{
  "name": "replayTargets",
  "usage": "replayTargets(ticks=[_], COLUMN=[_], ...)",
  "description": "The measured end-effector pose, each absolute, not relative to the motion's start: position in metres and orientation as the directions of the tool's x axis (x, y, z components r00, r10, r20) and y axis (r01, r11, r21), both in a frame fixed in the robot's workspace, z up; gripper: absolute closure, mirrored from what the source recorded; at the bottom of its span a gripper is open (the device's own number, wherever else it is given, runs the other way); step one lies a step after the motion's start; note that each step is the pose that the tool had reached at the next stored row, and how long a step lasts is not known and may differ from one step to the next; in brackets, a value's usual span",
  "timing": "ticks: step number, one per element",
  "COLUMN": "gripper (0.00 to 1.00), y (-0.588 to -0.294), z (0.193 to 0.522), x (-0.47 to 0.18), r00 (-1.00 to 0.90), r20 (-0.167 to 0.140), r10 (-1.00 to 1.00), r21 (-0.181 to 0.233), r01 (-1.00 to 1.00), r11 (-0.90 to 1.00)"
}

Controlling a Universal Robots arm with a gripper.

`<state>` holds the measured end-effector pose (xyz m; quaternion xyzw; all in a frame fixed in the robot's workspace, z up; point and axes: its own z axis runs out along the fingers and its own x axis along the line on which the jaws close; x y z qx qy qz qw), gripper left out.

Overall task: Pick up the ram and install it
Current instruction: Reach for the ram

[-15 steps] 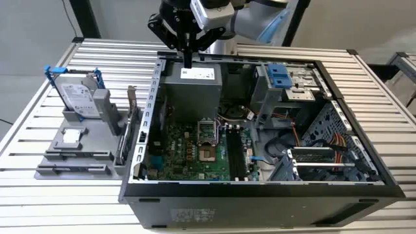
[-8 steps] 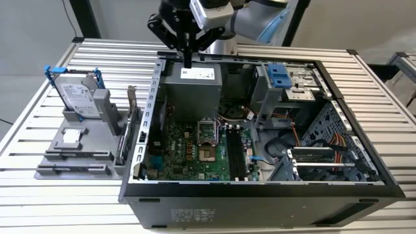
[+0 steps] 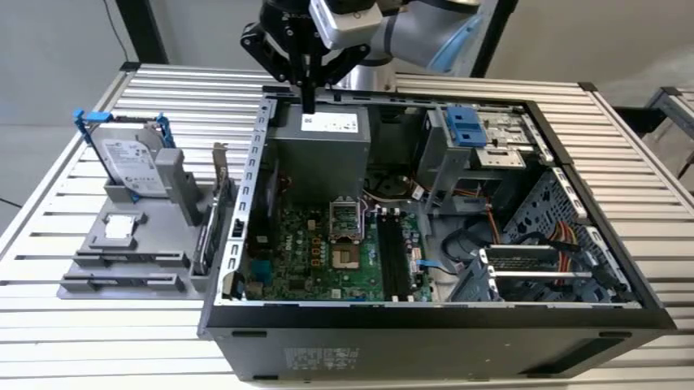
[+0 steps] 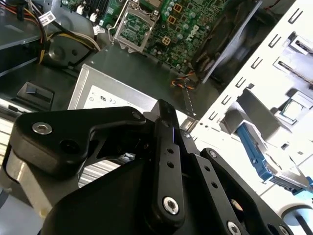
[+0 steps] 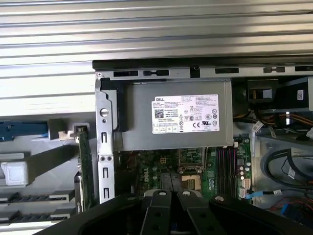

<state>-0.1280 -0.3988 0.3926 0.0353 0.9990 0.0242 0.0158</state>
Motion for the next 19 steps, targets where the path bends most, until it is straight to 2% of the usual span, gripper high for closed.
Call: replayTargets(ticks=[19], gripper=[1.0], y=[-0.399], z=[0.393], x=[-0.141], r00=[-0.997], r20=[-0.03], r10=[0.071], r21=[0.049], r01=[0.07], r11=[0.996])
